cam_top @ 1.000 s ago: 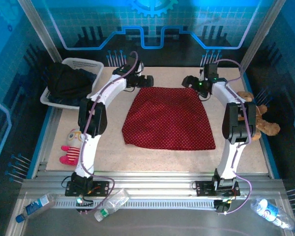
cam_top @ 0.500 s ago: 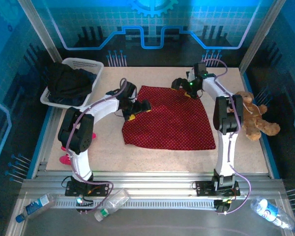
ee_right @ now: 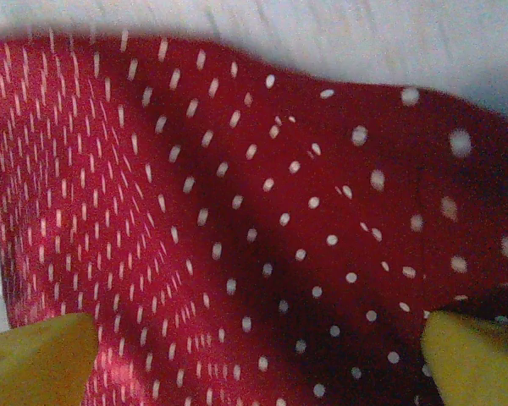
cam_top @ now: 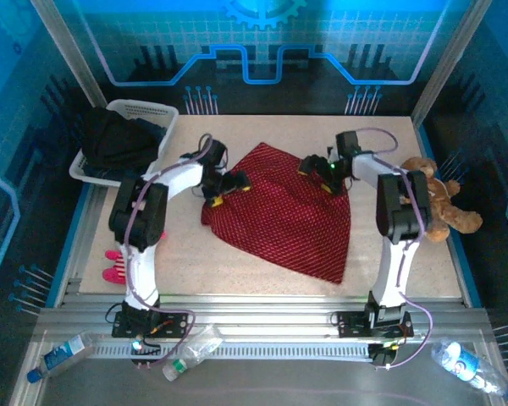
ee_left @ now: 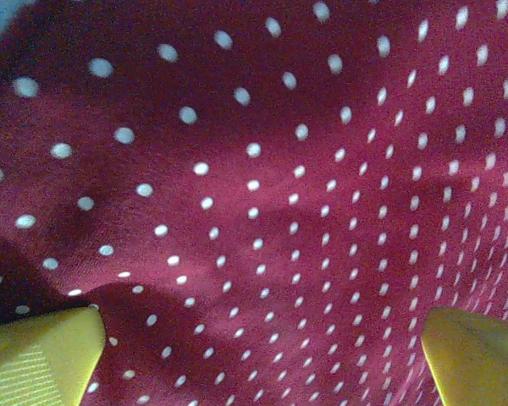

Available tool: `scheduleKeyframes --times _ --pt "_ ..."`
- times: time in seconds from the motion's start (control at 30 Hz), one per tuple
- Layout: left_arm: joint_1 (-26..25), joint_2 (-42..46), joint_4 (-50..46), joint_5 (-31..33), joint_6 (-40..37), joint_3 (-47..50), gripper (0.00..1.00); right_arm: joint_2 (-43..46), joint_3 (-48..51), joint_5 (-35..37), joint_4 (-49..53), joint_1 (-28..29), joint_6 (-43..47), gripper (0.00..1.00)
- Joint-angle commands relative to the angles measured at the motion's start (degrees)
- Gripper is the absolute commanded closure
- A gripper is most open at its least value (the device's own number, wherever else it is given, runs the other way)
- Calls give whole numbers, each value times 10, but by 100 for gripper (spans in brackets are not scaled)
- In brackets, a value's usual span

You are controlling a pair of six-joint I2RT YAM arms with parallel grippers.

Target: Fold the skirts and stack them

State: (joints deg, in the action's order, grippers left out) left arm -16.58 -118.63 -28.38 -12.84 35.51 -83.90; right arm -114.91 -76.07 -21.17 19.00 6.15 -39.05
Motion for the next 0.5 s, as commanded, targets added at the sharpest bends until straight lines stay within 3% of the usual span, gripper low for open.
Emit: scheduleKeyframes --times 0.0,0.13,0.27,0.37,0.47 --pt "-3 -106 -31 14 -67 -94 1 72 147 -19 -130 57 -159 0" --pt "-46 -203 -62 -21 -92 -272 1 118 233 44 -228 153 -289 0" --pt "-70 -262 -86 -47 -107 -401 1 135 241 95 -280 183 -356 0" --pt "-67 -207 -84 -66 -137 -377 1 154 221 104 -226 168 -320 0" --pt "-61 -81 -57 5 -180 -267 1 193 223 122 -180 149 -285 0"
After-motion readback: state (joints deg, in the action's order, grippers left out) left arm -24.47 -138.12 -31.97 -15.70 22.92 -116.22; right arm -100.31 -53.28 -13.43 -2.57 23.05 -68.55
